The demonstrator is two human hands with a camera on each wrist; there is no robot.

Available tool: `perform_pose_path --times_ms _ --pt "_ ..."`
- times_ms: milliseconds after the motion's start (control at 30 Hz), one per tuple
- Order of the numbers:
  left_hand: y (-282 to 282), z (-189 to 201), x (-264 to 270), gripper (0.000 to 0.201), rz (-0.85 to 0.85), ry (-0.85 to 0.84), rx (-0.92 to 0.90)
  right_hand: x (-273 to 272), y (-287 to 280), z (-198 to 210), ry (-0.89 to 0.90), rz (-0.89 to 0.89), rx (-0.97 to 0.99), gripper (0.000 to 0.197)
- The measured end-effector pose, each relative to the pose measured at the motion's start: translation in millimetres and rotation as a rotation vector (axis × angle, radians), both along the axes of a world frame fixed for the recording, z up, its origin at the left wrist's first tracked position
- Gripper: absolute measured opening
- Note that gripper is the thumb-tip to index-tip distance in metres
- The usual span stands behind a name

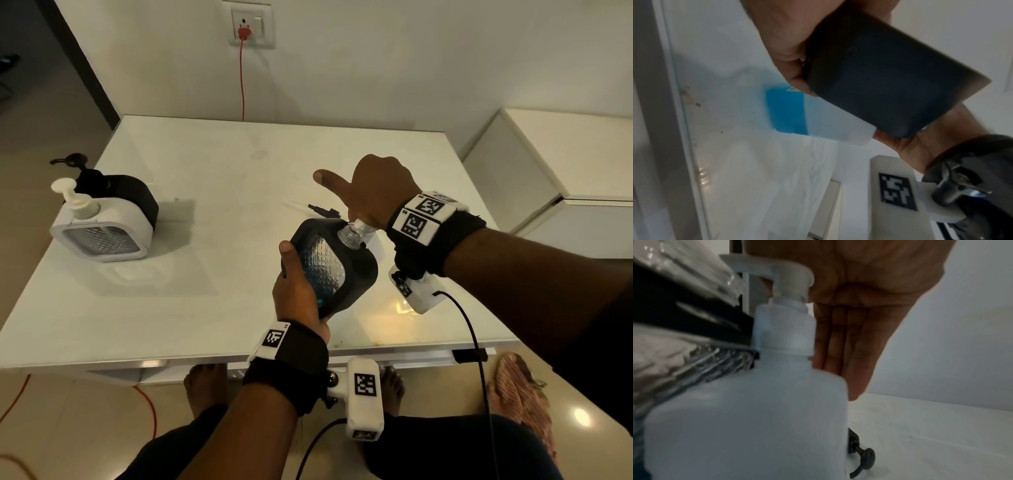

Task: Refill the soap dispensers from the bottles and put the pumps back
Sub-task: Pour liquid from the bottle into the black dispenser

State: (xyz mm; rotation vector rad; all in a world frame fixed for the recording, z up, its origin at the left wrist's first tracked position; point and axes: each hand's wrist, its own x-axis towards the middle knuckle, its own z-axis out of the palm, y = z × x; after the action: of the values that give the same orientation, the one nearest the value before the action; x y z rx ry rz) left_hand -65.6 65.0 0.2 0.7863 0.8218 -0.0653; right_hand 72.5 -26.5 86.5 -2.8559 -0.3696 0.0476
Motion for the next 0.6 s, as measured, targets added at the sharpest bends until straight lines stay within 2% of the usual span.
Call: perform_pose_path --times_ms 133,233,367,467,600 --pt "-0.1 -0.3 -0.9 0.071 0.007 -0.008 0.004 0.4 0.3 6.7 0.037 0.043 -0.035 0.085" --pt "-0.2 1.1 -0.5 0.079 0.005 -0.019 0.0 -0.3 0.6 5.4 0.019 0.031 -0.031 0.084" --pt "0.3 0.9 -0.5 0.071 0.018 -0.012 0.001 -2.8 -2.8 -0.5 -0.03 -0.002 -0.02 0.078" --pt "-0.2 3.3 -1.5 0.081 0.007 -0.011 -0.014 -2.7 -2.0 -0.8 -0.036 -0.003 -0.028 0.073" --pt "-1.3 6.3 -3.2 0.072 0.007 0.0 0.006 -1.5 -1.5 7.7 0.025 0.017 -0.022 0.075"
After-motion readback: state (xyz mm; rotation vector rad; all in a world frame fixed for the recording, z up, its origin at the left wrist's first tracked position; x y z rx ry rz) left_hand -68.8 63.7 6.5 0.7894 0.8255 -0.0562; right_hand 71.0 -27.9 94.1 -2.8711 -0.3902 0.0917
